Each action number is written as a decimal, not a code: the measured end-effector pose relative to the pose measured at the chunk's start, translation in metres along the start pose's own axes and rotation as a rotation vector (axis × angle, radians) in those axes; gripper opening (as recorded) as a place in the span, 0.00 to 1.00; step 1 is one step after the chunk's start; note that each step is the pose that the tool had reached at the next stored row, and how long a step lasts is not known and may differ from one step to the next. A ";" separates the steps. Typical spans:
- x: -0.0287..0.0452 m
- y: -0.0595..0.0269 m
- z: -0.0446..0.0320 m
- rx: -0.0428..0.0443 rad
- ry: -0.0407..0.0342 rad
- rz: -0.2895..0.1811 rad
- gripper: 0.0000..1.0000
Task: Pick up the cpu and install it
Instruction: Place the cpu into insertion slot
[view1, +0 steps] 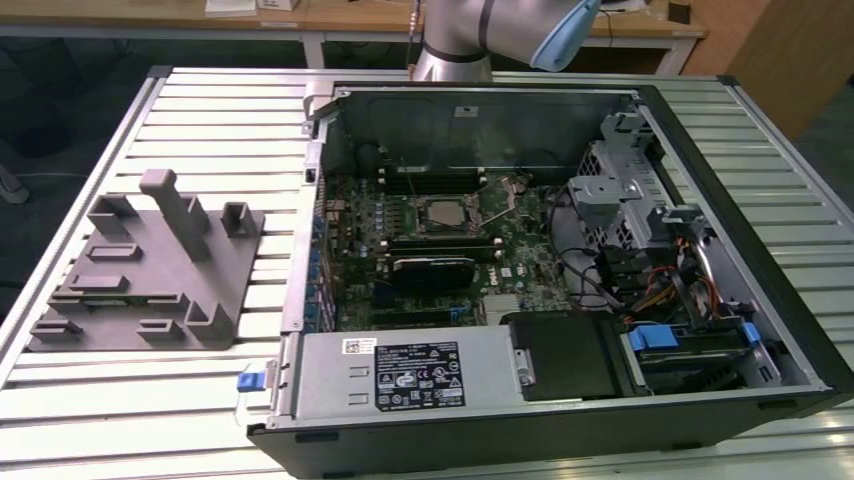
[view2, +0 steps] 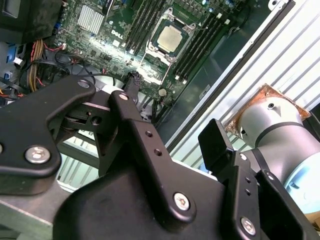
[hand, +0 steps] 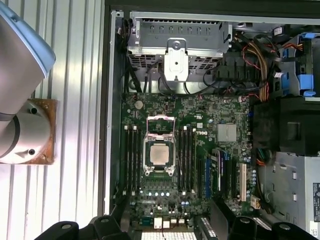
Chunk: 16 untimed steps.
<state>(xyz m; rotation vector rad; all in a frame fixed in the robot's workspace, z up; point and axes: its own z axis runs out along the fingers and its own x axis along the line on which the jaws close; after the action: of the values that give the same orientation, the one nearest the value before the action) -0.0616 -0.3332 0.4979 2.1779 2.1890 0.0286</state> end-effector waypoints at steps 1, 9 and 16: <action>0.0000 -0.0001 0.0011 0.0000 0.0000 0.000 0.74; 0.0003 -0.0005 0.0103 0.0000 0.0000 0.000 0.74; 0.0005 -0.0009 0.0189 0.0001 -0.0001 0.000 0.74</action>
<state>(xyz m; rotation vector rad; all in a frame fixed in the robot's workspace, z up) -0.0616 -0.3332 0.4790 2.1779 2.1890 0.0285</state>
